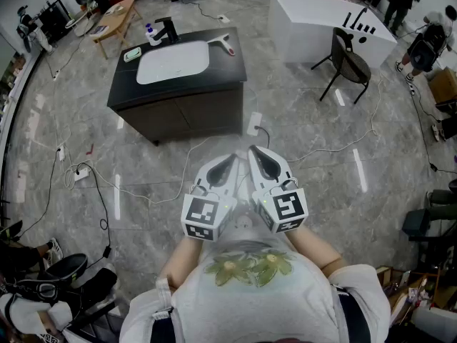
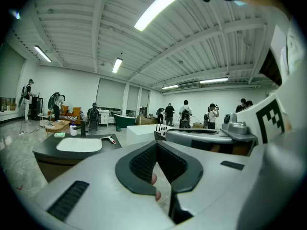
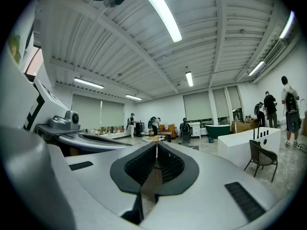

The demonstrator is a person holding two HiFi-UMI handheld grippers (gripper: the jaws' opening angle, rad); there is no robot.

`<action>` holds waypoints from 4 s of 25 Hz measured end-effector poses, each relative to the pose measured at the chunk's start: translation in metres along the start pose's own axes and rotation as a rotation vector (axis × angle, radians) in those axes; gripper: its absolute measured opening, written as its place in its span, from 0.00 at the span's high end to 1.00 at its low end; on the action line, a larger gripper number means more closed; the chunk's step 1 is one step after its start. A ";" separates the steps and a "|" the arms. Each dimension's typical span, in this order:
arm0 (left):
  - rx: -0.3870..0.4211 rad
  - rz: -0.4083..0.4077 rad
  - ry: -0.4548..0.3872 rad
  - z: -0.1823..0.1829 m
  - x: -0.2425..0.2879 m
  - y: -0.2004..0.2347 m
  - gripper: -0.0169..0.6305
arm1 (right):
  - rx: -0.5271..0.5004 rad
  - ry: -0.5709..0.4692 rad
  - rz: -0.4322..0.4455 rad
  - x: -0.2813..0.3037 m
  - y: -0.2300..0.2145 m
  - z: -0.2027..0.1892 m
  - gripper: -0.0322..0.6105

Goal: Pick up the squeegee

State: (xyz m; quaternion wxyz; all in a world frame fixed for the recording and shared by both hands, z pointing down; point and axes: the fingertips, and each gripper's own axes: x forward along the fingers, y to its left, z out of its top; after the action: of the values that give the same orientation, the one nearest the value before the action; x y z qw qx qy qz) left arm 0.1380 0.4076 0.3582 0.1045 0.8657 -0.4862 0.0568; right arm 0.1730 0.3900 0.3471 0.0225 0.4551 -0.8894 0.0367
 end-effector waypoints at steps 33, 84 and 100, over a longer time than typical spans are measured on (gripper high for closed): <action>-0.056 0.007 0.045 0.015 0.117 0.169 0.96 | 0.072 0.045 -0.077 0.182 -0.068 -0.009 0.91; -0.105 -0.051 0.136 0.051 0.314 0.424 0.96 | 0.073 0.161 -0.148 0.498 -0.189 -0.022 0.91; -0.101 -0.004 0.124 0.066 0.360 0.459 0.96 | 0.049 0.226 -0.135 0.553 -0.232 -0.036 0.90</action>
State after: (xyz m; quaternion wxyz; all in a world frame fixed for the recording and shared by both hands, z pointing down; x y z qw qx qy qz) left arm -0.0669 -0.1388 0.4235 0.1782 0.8552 -0.4792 0.0852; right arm 0.0376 -0.1887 0.4344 0.1139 0.5071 -0.8475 0.1080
